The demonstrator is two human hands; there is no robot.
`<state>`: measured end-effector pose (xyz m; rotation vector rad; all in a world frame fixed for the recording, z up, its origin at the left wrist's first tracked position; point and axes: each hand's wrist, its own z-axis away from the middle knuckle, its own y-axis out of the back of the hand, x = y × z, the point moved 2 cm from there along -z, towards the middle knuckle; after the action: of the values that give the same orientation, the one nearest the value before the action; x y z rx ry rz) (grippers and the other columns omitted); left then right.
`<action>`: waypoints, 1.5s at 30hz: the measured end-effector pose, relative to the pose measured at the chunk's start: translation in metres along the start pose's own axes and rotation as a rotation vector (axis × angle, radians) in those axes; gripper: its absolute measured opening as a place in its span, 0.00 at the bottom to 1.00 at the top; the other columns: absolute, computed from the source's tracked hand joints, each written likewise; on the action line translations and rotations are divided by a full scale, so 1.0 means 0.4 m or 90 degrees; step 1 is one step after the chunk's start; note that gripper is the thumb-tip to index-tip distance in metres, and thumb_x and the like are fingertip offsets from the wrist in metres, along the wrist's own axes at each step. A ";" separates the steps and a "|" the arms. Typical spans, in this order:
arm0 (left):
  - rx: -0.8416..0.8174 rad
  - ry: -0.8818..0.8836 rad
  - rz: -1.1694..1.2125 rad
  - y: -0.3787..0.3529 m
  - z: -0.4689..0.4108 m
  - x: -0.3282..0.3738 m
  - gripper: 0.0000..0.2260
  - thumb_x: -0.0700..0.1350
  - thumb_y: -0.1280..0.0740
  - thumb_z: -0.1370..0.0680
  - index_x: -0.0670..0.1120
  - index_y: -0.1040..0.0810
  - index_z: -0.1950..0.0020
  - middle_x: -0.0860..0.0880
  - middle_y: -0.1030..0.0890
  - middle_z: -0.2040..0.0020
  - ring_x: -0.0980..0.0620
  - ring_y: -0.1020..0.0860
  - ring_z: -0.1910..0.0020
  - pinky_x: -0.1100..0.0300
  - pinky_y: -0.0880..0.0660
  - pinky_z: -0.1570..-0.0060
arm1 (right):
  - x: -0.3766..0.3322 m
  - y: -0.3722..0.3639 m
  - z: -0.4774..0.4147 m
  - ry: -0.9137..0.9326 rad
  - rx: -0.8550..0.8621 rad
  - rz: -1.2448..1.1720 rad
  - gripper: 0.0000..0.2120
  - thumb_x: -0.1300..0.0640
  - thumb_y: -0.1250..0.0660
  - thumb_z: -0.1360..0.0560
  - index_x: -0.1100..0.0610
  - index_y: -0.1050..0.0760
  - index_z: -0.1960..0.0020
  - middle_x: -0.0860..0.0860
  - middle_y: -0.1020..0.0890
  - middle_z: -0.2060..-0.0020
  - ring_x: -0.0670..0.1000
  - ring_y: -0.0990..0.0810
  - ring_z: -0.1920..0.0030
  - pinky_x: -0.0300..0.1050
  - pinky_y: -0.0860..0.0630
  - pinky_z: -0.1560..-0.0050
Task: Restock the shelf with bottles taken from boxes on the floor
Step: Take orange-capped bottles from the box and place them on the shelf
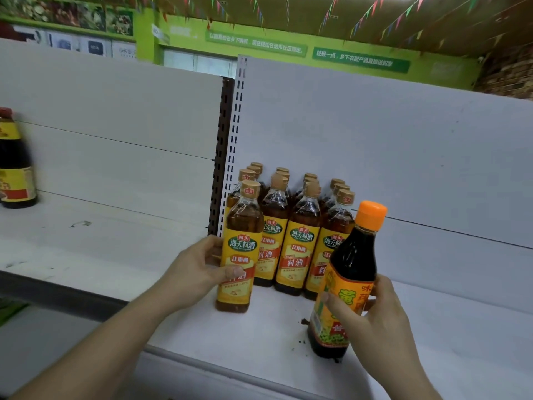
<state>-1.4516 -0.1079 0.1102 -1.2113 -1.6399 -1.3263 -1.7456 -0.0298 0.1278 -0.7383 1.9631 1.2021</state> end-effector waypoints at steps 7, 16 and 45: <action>0.041 0.009 0.017 0.035 -0.029 -0.022 0.27 0.55 0.20 0.35 0.53 0.24 0.40 0.56 0.14 0.47 0.58 0.16 0.49 0.54 0.17 0.48 | 0.000 0.001 -0.004 -0.001 -0.006 0.002 0.25 0.43 0.24 0.28 0.41 0.36 0.39 0.43 0.22 0.45 0.37 0.25 0.53 0.41 0.28 0.61; 0.095 0.036 0.021 0.030 -0.043 -0.031 0.26 0.59 0.21 0.36 0.53 0.22 0.43 0.54 0.14 0.46 0.54 0.15 0.47 0.46 0.17 0.46 | 0.005 0.004 -0.009 -0.005 -0.006 0.003 0.24 0.43 0.24 0.27 0.39 0.35 0.40 0.43 0.22 0.44 0.39 0.24 0.52 0.47 0.25 0.54; 0.363 -0.044 -0.044 -0.025 0.042 0.057 0.25 0.47 0.25 0.23 0.48 0.30 0.29 0.50 0.29 0.34 0.49 0.24 0.41 0.57 0.27 0.56 | 0.076 0.115 -0.046 -0.038 0.012 -0.035 0.20 0.50 0.23 0.26 0.43 0.30 0.41 0.34 0.22 0.51 0.36 0.23 0.52 0.45 0.20 0.50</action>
<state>-1.4677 -0.0866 0.1238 -0.8662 -1.9442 -0.7708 -1.8036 -0.0310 0.1326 -0.7333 1.8904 1.1578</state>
